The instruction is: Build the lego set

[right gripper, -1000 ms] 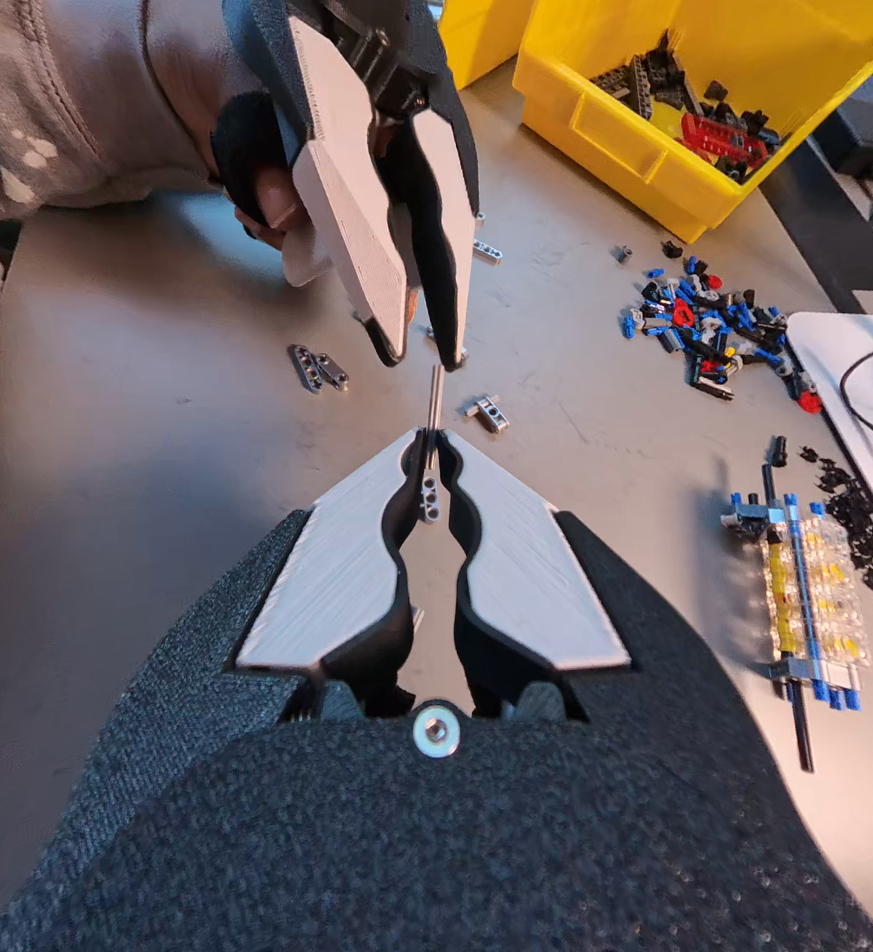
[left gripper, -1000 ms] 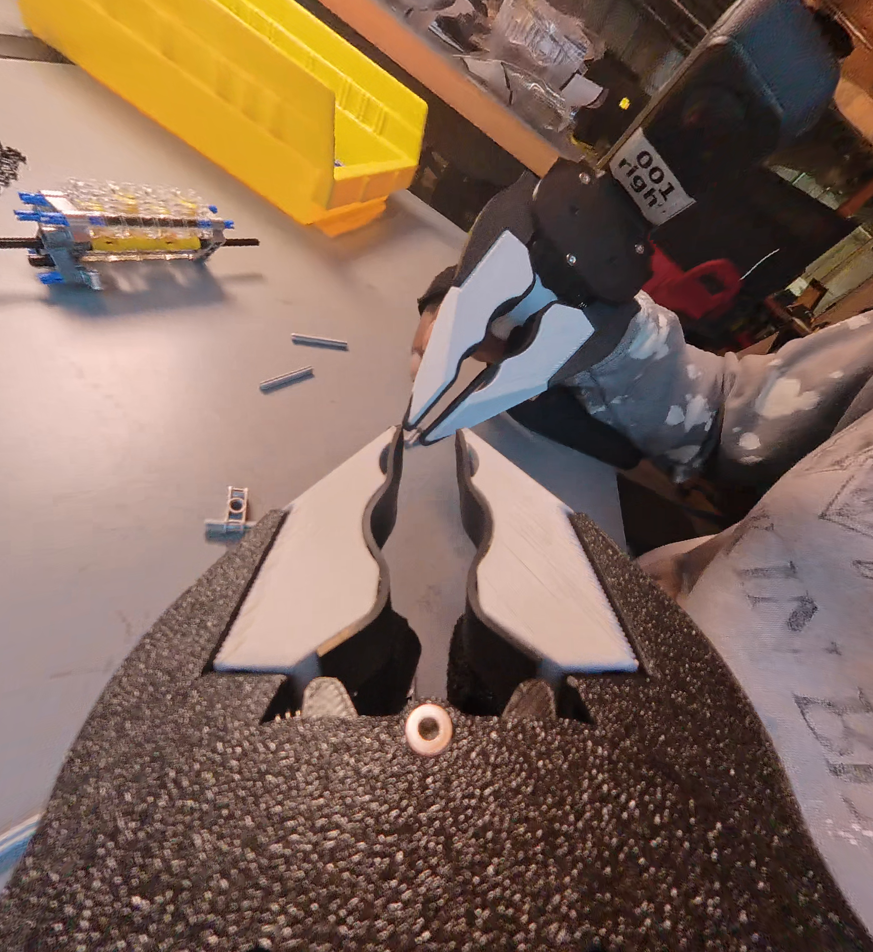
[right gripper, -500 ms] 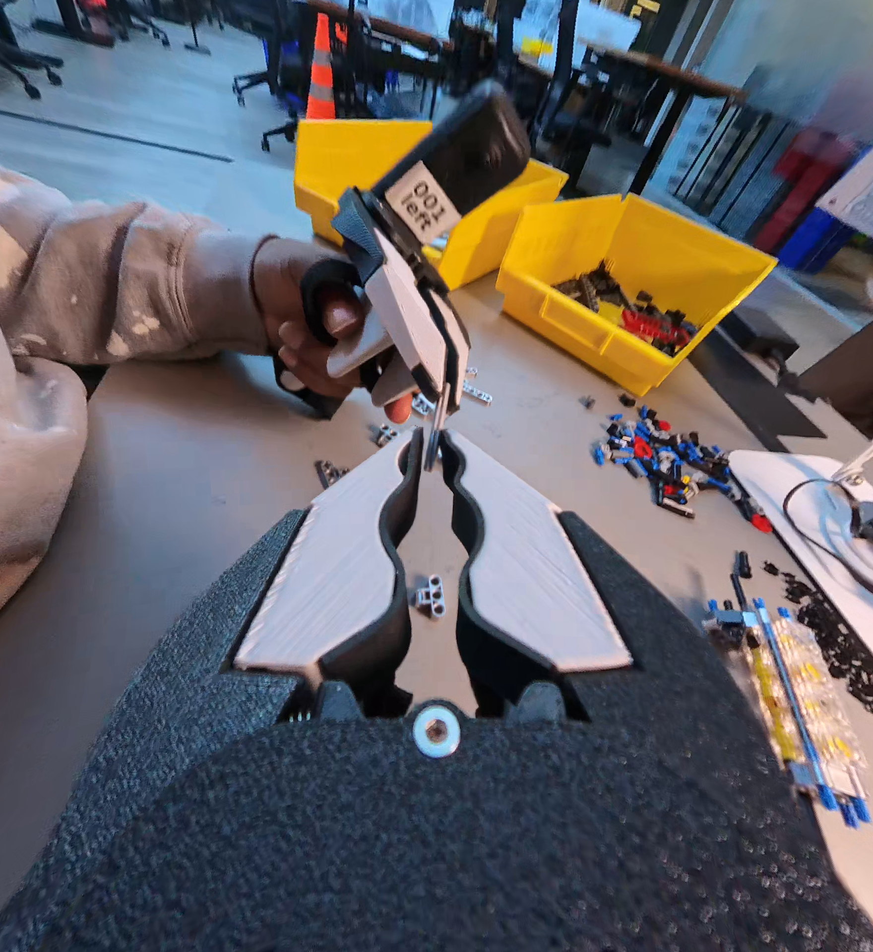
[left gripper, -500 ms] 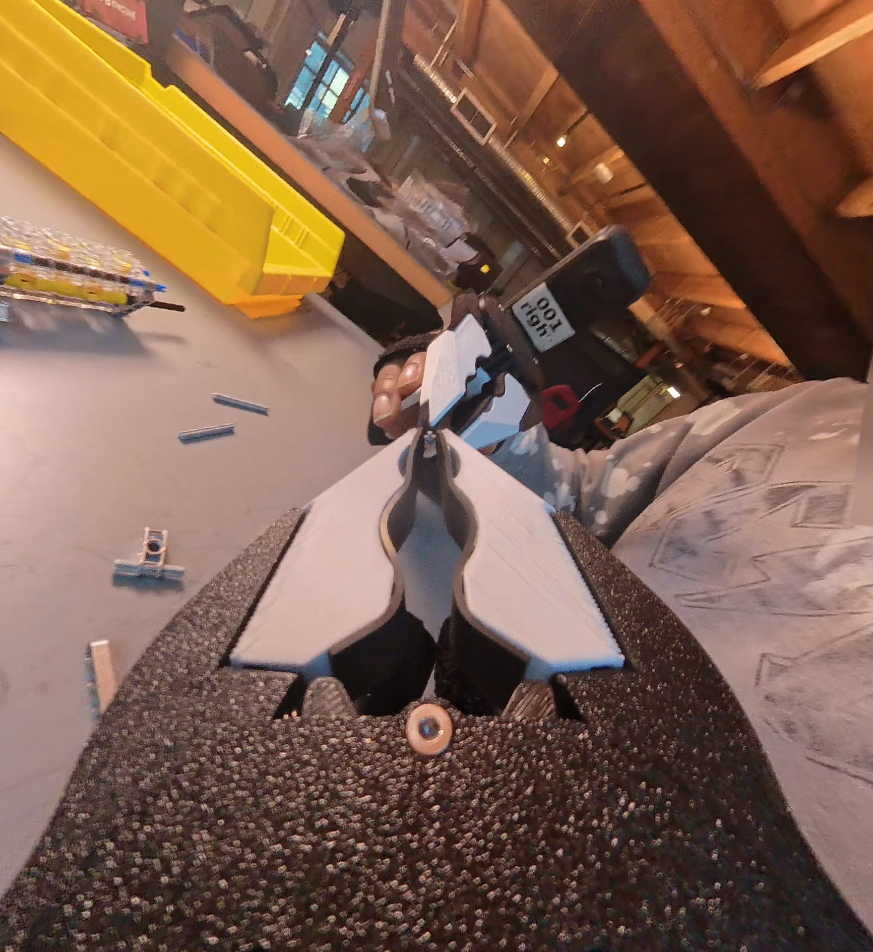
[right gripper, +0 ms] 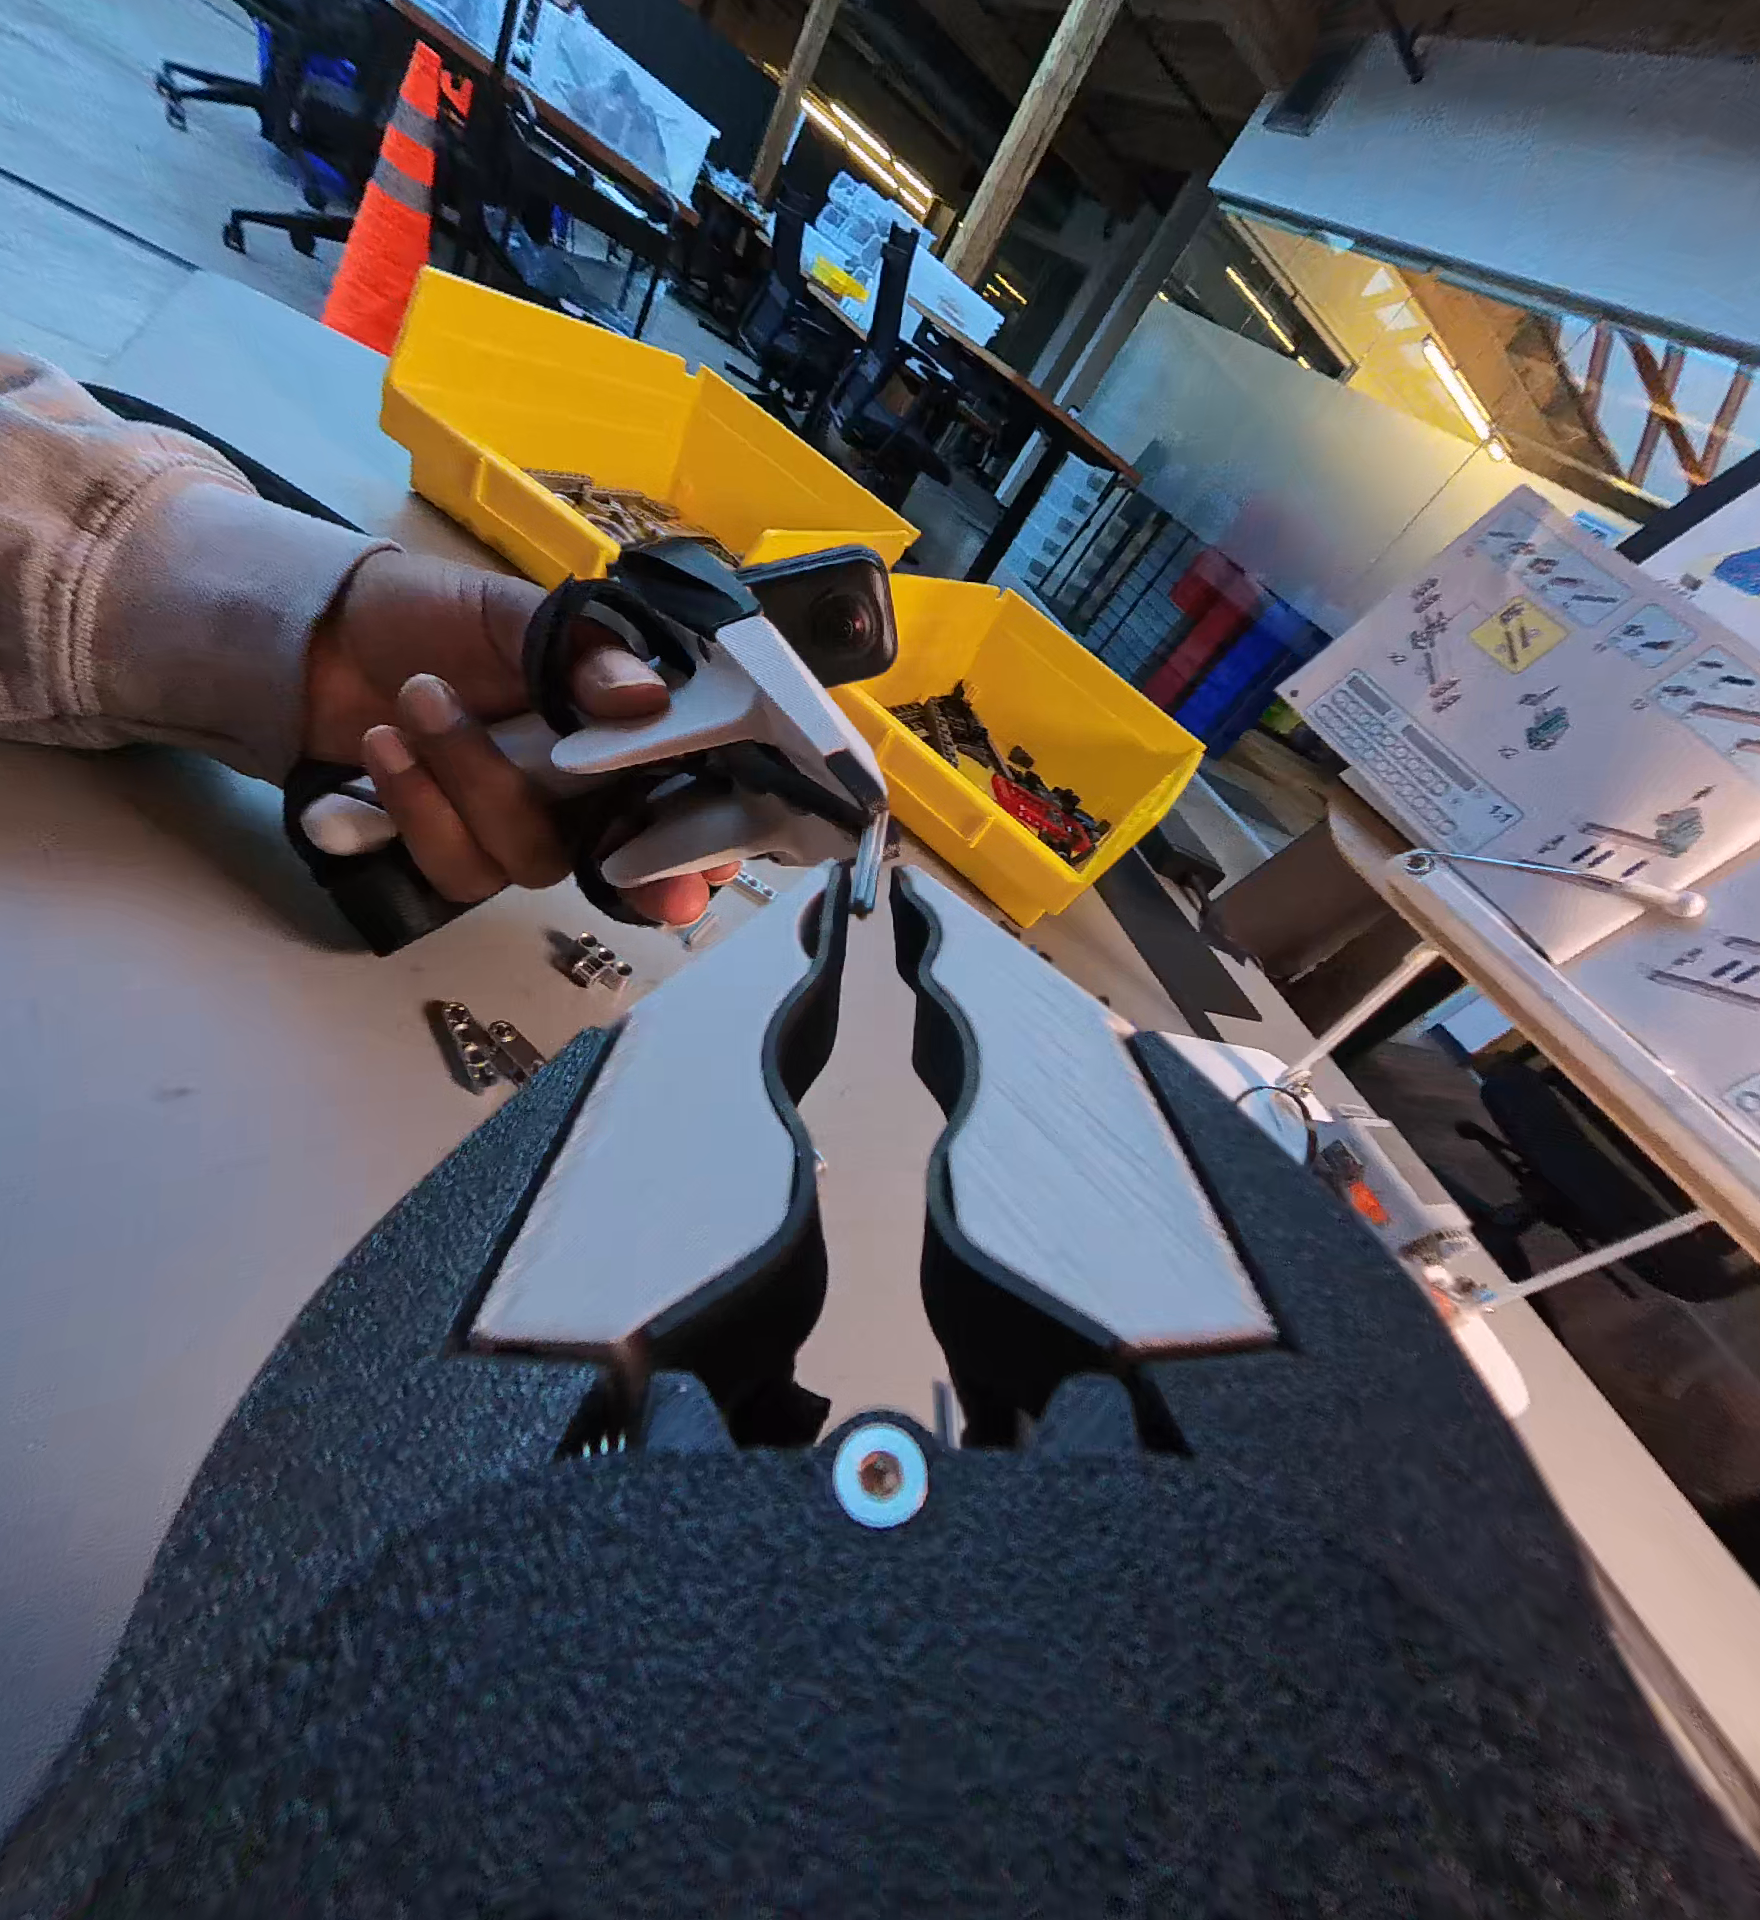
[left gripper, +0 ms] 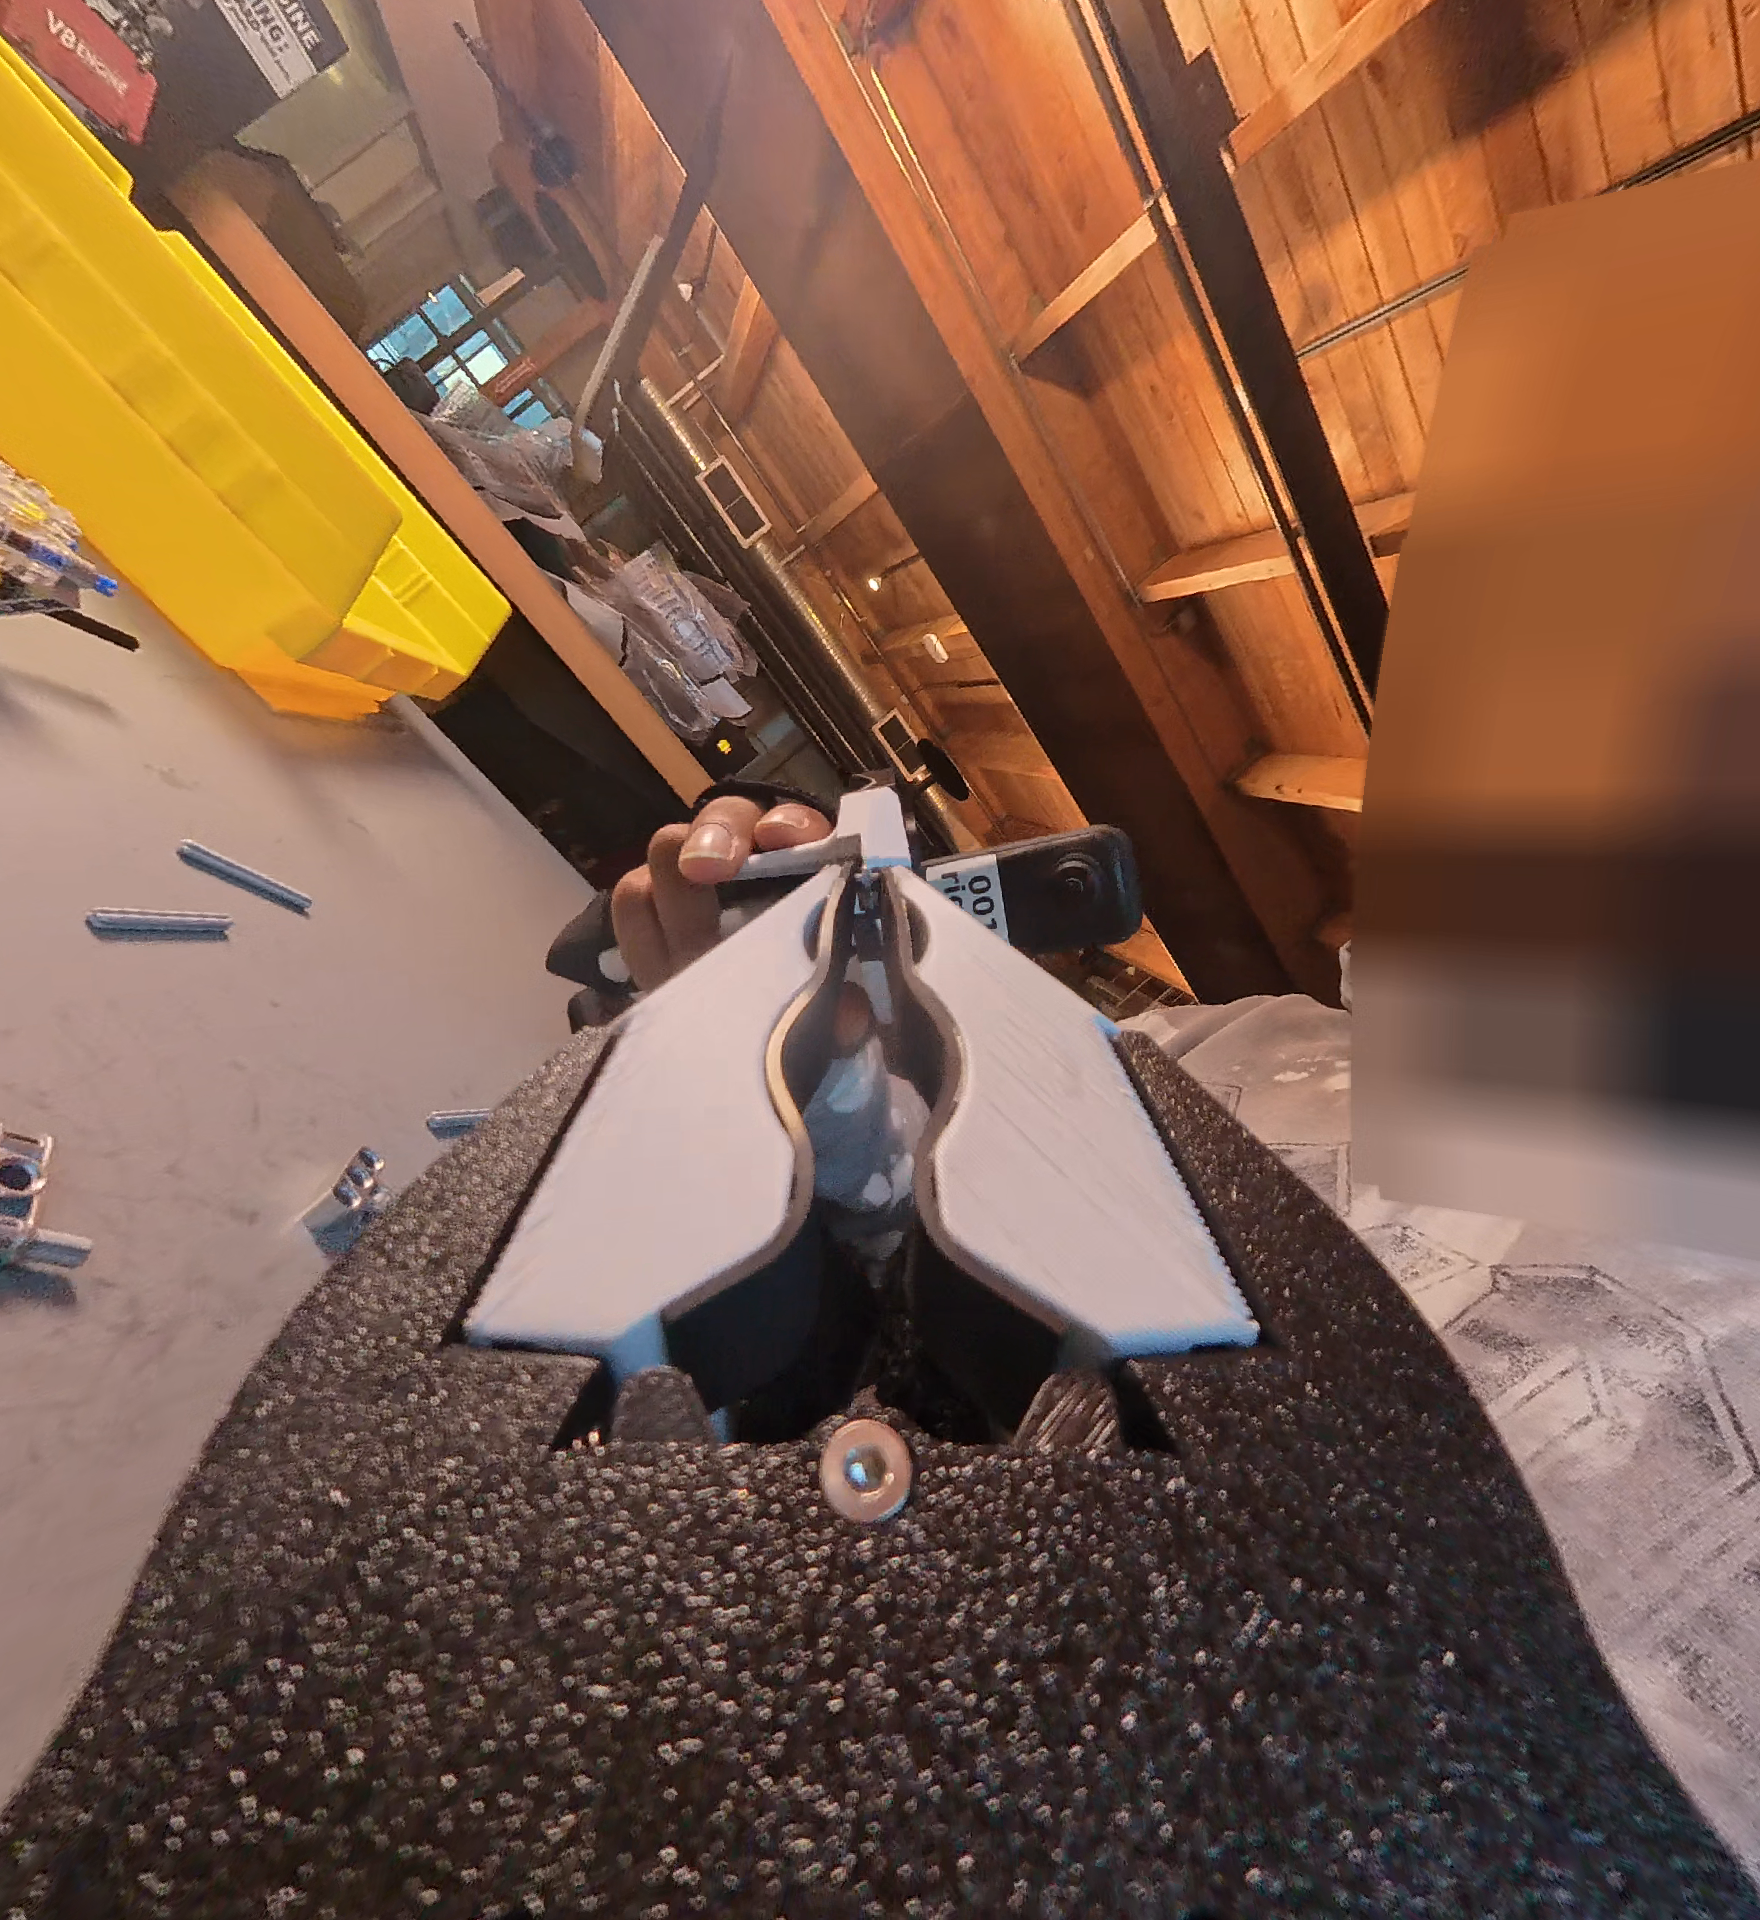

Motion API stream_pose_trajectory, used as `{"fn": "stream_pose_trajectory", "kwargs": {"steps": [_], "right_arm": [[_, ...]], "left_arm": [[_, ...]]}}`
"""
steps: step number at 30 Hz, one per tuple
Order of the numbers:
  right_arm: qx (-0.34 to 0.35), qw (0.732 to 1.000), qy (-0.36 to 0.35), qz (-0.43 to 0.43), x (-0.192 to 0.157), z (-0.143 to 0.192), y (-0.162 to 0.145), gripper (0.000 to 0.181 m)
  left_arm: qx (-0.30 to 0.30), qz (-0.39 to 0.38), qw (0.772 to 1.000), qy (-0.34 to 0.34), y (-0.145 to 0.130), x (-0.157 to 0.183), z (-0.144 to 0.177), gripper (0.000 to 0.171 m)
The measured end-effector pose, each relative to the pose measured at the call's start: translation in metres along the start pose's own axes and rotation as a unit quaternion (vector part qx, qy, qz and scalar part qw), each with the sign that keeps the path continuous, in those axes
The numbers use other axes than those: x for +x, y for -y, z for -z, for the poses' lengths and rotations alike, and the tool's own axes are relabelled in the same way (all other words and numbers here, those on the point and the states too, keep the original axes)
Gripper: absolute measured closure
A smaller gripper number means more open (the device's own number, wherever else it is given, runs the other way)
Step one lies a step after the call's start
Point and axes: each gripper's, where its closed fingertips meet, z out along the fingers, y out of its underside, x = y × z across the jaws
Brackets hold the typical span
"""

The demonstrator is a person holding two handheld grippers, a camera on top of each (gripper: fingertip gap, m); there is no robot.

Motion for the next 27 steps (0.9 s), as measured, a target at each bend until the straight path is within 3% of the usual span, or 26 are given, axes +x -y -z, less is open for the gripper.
{"fn": "stream_pose_trajectory", "kwargs": {"steps": [9, 11, 13, 15, 17, 22, 27], "right_arm": [[-0.010, 0.999, -0.020, 0.036, 0.002, 0.000, 0.001, 0.178], [-0.015, 1.000, -0.014, 0.018, 0.003, 0.000, -0.003, 0.178], [-0.011, 1.000, -0.018, -0.001, 0.008, 0.002, -0.004, 0.178], [-0.012, 0.999, -0.029, -0.022, 0.018, 0.007, -0.008, 0.178], [-0.025, 0.998, -0.038, -0.039, 0.028, 0.010, -0.016, 0.178], [-0.072, 0.995, -0.043, -0.054, 0.034, 0.012, -0.043, 0.179], [-0.089, 0.990, -0.045, -0.101, 0.033, 0.009, -0.058, 0.178]], "left_arm": [[0.006, 0.028, 1.000, -0.005, -0.001, -0.004, -0.001, 0.169], [-0.008, -0.004, 1.000, 0.026, -0.001, -0.008, 0.000, 0.168], [-0.039, -0.074, 0.991, 0.106, 0.002, -0.022, 0.007, 0.168], [-0.096, -0.160, 0.956, 0.226, 0.004, -0.046, 0.022, 0.163], [-0.166, -0.226, 0.903, 0.324, 0.004, -0.067, 0.038, 0.157], [-0.310, -0.283, 0.804, 0.422, -0.015, -0.105, 0.052, 0.149], [-0.359, -0.280, 0.766, 0.454, -0.027, -0.131, 0.054, 0.150]]}}
